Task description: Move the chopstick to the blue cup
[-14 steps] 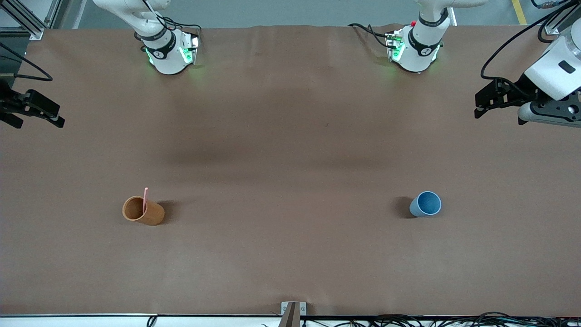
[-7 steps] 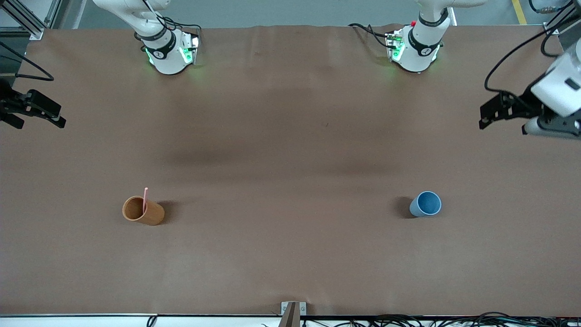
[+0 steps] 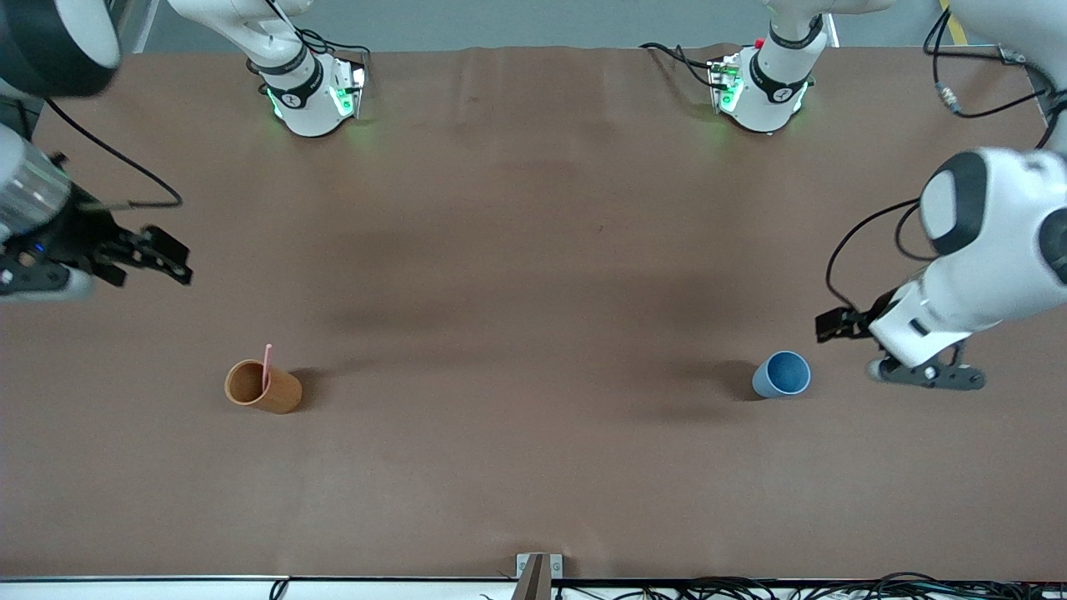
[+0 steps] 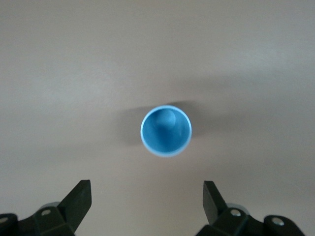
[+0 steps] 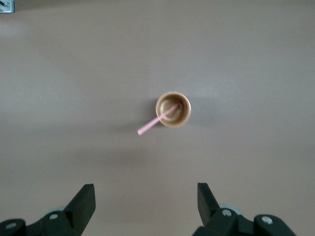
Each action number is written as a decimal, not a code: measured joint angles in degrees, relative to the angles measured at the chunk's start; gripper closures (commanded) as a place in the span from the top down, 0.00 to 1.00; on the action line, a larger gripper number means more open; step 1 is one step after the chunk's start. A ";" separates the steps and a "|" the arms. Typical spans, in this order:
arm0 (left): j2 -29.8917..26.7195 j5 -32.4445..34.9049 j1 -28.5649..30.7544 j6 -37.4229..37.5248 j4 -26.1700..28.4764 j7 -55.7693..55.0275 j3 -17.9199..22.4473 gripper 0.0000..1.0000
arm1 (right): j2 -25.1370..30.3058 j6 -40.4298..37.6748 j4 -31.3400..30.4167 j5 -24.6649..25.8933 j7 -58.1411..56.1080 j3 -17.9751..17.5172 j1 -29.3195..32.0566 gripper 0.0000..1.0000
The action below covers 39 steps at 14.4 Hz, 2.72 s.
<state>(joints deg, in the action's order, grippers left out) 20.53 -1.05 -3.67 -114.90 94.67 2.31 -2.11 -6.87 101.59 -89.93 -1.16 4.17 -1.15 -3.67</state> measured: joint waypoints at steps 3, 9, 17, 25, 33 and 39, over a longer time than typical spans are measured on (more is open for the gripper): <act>4.14 0.00 0.22 -9.11 4.05 0.00 0.07 1.00 | -3.22 7.42 -4.14 0.06 0.87 0.02 -0.41 0.83; 11.35 0.00 0.49 -19.53 4.74 -0.07 0.03 0.63 | -8.24 15.78 -9.13 2.60 1.15 0.01 -2.47 0.65; 12.42 0.00 0.39 -20.09 4.73 -0.24 -0.01 0.00 | -8.95 29.38 -19.50 8.15 2.14 0.05 -3.41 0.40; 9.19 0.05 -1.77 -9.88 -2.53 -11.50 -3.23 0.00 | -8.93 29.91 -19.56 12.78 2.21 0.05 -3.68 0.31; 11.09 13.60 -5.73 -7.91 -4.88 -54.13 -22.57 0.00 | -8.93 27.48 -20.07 12.85 8.60 0.07 -5.00 0.27; 19.93 24.46 -14.57 -9.75 -10.27 -72.74 -25.63 0.00 | -8.79 27.41 -20.01 12.91 8.84 0.99 -4.83 0.18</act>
<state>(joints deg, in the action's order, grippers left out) 40.47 23.41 -18.24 -124.65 84.40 -70.42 -27.74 -15.66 129.00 -109.94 11.76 13.01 -0.17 -8.50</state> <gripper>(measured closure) 0.947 0.793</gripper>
